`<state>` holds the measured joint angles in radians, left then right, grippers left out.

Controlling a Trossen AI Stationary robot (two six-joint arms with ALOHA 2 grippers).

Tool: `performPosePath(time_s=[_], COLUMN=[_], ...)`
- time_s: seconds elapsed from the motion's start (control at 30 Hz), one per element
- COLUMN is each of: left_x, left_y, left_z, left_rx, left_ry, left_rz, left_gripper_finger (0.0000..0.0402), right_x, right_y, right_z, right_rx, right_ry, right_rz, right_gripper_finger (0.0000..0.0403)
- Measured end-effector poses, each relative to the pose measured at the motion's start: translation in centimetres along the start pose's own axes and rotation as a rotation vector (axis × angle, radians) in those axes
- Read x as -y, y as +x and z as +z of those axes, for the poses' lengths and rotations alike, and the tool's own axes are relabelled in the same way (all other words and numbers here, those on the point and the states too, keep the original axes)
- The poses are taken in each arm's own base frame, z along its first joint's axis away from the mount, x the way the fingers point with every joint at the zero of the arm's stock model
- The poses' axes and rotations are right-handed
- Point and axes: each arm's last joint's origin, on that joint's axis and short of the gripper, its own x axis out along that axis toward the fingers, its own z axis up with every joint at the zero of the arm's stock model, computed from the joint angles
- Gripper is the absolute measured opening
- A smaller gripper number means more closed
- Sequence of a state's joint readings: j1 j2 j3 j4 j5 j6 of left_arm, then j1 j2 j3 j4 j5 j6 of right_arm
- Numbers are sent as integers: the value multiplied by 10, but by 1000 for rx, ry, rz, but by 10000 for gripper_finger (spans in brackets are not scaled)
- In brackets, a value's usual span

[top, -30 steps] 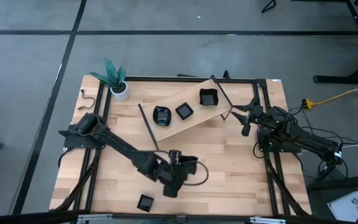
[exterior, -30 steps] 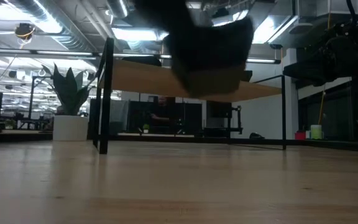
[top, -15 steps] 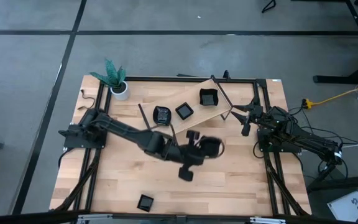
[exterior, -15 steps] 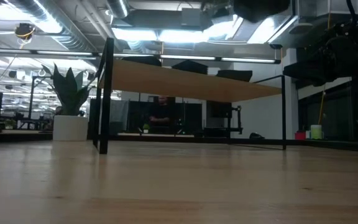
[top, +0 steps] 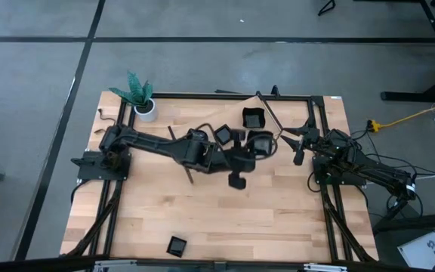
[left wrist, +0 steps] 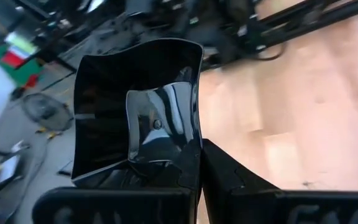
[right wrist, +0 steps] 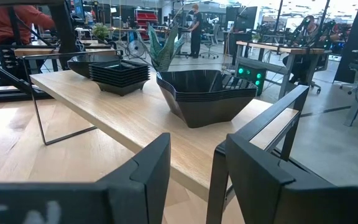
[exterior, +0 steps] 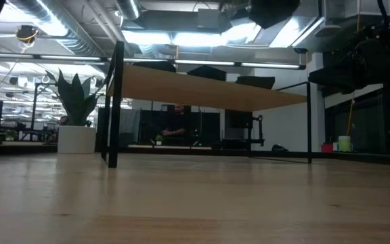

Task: Pick & Place Mini shaped plates
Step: Stack the black distorted square plate on top of the black distorted square plate on the shelf

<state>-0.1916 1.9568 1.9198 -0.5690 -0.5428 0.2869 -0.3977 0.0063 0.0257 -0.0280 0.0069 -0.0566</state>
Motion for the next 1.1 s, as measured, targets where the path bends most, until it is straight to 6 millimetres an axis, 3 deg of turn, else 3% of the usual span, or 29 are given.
performPosePath(time_s=[0.27,0.53,0.77,1.1], left_x=[-47,-102,-114,-113], left_y=[24,54,77,77], left_z=[-14,-44,-65,-71], left_rx=[-61,-95,-158,-189], left_ry=[-10,-128,-168,-197], left_rz=[137,82,19,-53], left_gripper_finger=[3,3,3,4], right_x=[0,0,0,0], right_y=[0,0,0,0], right_z=[0,0,0,0], right_rx=[0,0,0,0], right_ry=[0,0,0,0], right_rz=[0,0,0,0], right_gripper_finger=[154,154,154,154])
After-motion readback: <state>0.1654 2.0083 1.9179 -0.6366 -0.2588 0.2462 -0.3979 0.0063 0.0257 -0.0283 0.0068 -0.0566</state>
